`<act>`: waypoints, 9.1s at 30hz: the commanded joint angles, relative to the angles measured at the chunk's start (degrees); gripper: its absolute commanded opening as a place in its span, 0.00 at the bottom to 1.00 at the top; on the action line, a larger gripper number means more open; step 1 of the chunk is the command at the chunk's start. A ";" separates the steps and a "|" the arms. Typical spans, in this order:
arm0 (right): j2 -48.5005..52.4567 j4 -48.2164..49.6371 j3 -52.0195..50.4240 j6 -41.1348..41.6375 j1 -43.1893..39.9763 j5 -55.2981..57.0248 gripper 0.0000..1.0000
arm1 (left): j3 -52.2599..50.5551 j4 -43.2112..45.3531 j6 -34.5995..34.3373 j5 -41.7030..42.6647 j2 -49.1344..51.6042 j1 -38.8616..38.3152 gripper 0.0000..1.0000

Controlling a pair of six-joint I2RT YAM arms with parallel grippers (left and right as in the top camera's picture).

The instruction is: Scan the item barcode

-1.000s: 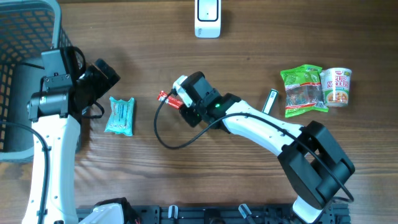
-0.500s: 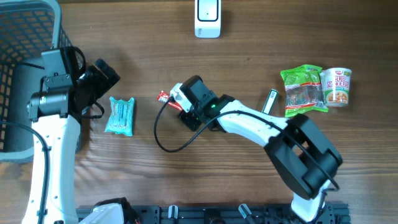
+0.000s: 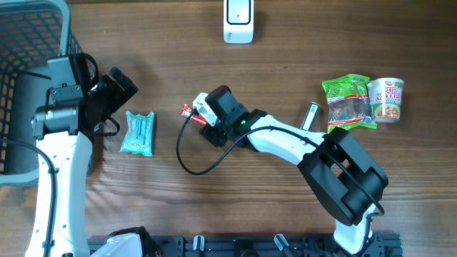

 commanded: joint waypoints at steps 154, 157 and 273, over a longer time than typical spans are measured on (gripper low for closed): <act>-24.46 6.49 2.49 32.26 -23.26 -82.95 0.69 | 0.55 27.52 3.17 65.79 4.44 -7.96 0.04; -24.46 7.45 2.49 33.86 -23.26 -82.93 0.65 | 0.55 32.24 3.17 71.14 4.44 -8.46 0.04; 27.74 -4.83 47.34 -56.19 -17.25 30.95 0.04 | 0.52 24.28 2.97 24.20 4.44 -4.00 1.00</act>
